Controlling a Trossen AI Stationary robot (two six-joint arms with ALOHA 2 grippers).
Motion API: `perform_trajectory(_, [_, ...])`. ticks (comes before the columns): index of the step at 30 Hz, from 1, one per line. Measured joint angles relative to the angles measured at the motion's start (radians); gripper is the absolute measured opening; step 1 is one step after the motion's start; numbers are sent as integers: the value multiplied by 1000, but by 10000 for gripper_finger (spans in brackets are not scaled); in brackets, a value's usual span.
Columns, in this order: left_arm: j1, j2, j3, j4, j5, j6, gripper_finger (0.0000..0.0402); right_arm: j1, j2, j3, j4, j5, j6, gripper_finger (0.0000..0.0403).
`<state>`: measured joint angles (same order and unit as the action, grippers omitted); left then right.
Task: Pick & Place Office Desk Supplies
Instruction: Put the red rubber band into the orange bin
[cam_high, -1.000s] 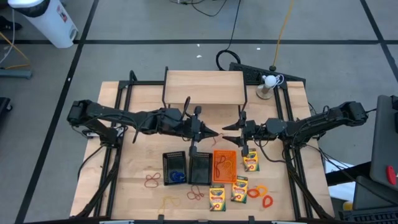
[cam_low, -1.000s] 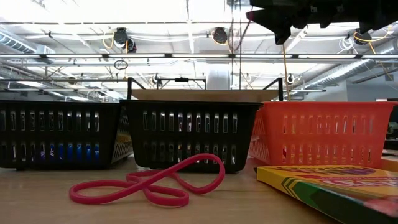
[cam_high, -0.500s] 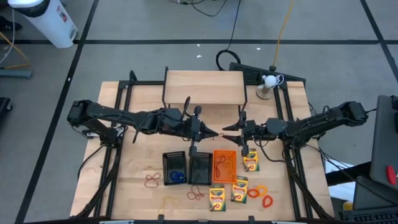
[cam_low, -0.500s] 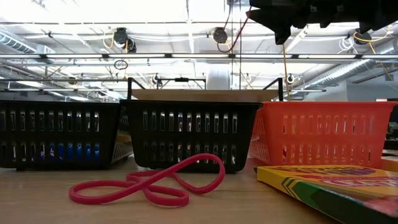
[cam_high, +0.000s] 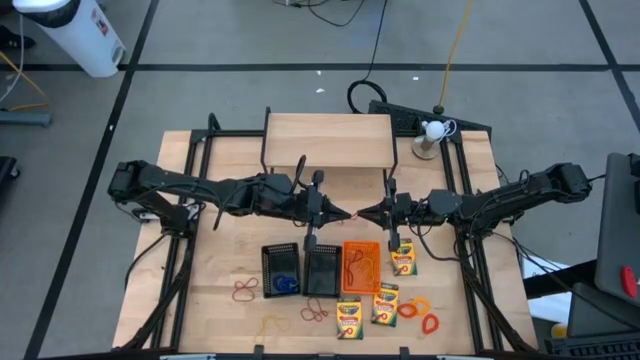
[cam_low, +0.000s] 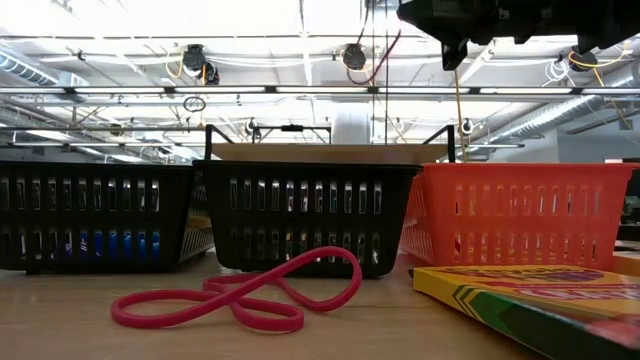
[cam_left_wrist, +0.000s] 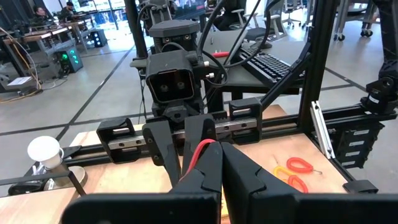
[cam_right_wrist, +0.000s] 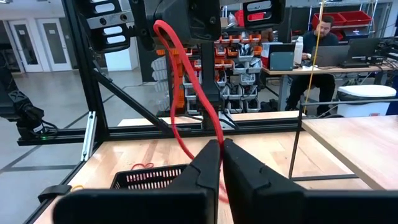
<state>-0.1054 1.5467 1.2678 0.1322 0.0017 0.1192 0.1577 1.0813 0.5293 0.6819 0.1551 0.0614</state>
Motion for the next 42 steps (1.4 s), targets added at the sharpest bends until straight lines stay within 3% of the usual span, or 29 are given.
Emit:
perform_trajectory(16, [0, 0, 0, 0, -2, -5, 16, 0, 0, 0, -2, -1, -3, 1])
perform_trajectory(28, [0, 0, 0, -1, -7, -29, 89, 1, 0, 0, -2, -5, -3, 0])
perform_trajectory(38, [0, 0, 0, -54, -14, -27, 122, 8, 0, 0, -14, -266, 145, 0])
perform_trajectory(42, [0, 0, 0, -101, -15, -28, 122, 52, 0, 0, -25, -292, 178, 0])
